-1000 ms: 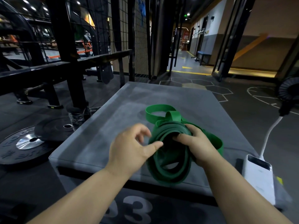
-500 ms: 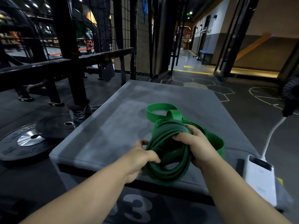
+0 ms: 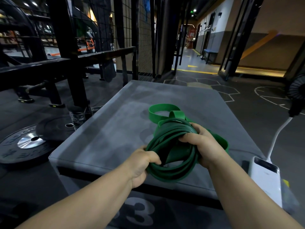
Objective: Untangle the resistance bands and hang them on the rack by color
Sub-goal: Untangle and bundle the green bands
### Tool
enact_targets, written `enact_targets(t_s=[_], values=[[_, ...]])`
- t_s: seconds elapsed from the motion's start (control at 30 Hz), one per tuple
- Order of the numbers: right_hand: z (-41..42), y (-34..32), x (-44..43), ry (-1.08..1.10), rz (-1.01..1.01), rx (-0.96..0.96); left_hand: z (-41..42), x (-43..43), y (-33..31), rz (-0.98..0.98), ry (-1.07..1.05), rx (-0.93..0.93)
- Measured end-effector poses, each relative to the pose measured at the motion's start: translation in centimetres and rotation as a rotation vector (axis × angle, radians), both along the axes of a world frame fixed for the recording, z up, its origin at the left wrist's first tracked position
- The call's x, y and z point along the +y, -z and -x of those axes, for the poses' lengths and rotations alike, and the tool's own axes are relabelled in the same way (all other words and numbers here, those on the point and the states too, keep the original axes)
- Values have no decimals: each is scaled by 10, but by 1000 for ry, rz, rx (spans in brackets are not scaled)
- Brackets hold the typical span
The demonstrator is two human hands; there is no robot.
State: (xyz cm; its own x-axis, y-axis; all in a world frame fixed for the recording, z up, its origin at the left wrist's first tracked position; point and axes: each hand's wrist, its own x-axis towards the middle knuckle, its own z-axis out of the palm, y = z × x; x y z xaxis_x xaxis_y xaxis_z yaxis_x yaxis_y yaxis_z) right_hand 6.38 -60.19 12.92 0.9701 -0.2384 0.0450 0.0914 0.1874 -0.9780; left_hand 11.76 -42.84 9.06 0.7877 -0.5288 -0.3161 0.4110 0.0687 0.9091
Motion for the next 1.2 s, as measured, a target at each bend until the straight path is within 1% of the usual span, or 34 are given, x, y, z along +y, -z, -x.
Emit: enact_targets(t_s=[0.17,0.43,0.63,0.83,1.03,1.2], values=[[1,0,-4,-13,-24,2,4,-1,-4,32,46,21],[0,3,-5,20,-54,-6,0,-7,5,-3,-13,-19],[-1,2,3,29,-61,-92,2,-8,9,34,-81,24],[1,0,7,18,-70,-167,4,-7,9,71,0,-6],[1,1,-2,49,-50,-128,5,-6,7,8,51,-71],[4,-1,-10,20,-99,-38,8,-5,-2,-25,40,-110]])
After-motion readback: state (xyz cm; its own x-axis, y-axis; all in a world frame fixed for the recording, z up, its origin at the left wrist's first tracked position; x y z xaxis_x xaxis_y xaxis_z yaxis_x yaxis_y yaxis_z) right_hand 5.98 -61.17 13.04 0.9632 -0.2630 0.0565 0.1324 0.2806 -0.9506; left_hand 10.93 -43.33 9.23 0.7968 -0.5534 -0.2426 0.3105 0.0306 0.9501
